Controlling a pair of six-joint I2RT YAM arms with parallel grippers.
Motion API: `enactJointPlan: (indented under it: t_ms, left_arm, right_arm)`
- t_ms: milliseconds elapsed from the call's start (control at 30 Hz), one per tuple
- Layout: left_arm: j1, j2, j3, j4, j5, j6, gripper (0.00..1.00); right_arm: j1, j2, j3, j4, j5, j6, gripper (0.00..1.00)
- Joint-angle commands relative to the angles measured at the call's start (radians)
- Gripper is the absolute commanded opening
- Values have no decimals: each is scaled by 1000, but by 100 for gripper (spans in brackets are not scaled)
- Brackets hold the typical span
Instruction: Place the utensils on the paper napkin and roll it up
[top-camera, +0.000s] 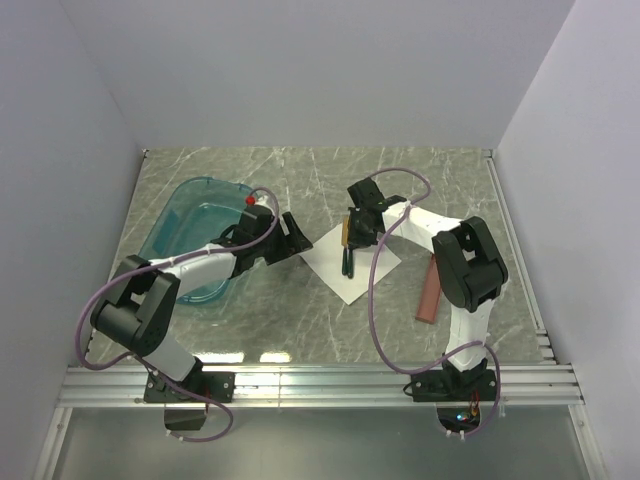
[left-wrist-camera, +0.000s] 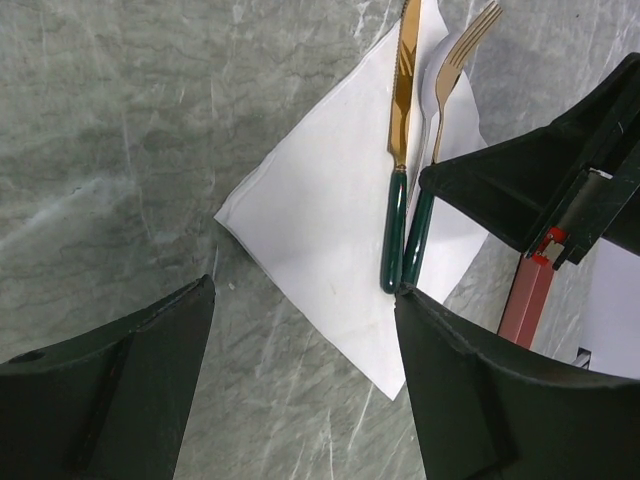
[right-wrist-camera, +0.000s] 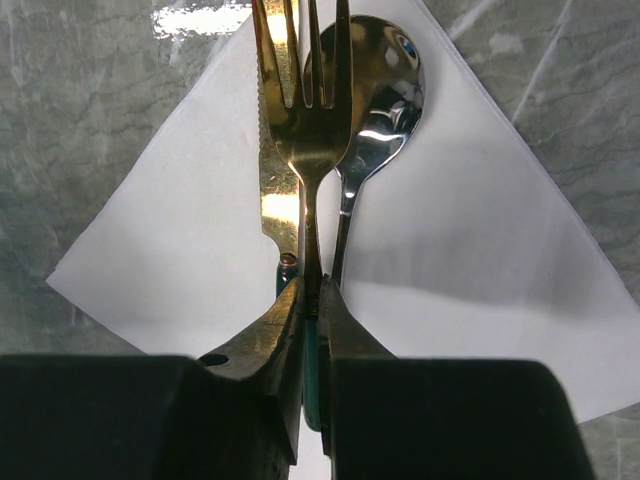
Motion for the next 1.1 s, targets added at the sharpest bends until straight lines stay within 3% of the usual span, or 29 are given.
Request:
enactJointPlan:
  t_ms: [0,133,333,500,667,800,933,1000,1067]
  left_arm:
    - [-13,-17,32,6,-22,19,79]
    - [-19,-20,42,-9,-29,28,79]
    - [-31,-49,48,-29,-40,36,79]
    - [-37,-69,55,-51,-32,26,79]
    - [-39,-61,43,-41,11,8,79]
    - [-34,-26,81,-61,32,22,79]
    - [-5,-8,111,-51,92,11,78]
    - [4,0,124,-54,104,9,78]
    - [3,0,126,-72,104,17,78]
  right_arm:
    - [4,-6,21,9,17,21,11]
    - [5,-24,28,13,14,22,20]
    - [-1,-55,65,-41,18,-10,24]
    - [-9,-156,42,-44,64,-126,31]
    - [23,-320,-132,11,-26,-289,32]
    - [106,-475,-327,128,4,-376,35]
    - [224,-530,-421,165,81,-369,39]
    - [244,-497,-410,107,147,-262,37]
    - [257,-461,-418,88,107,-182,34]
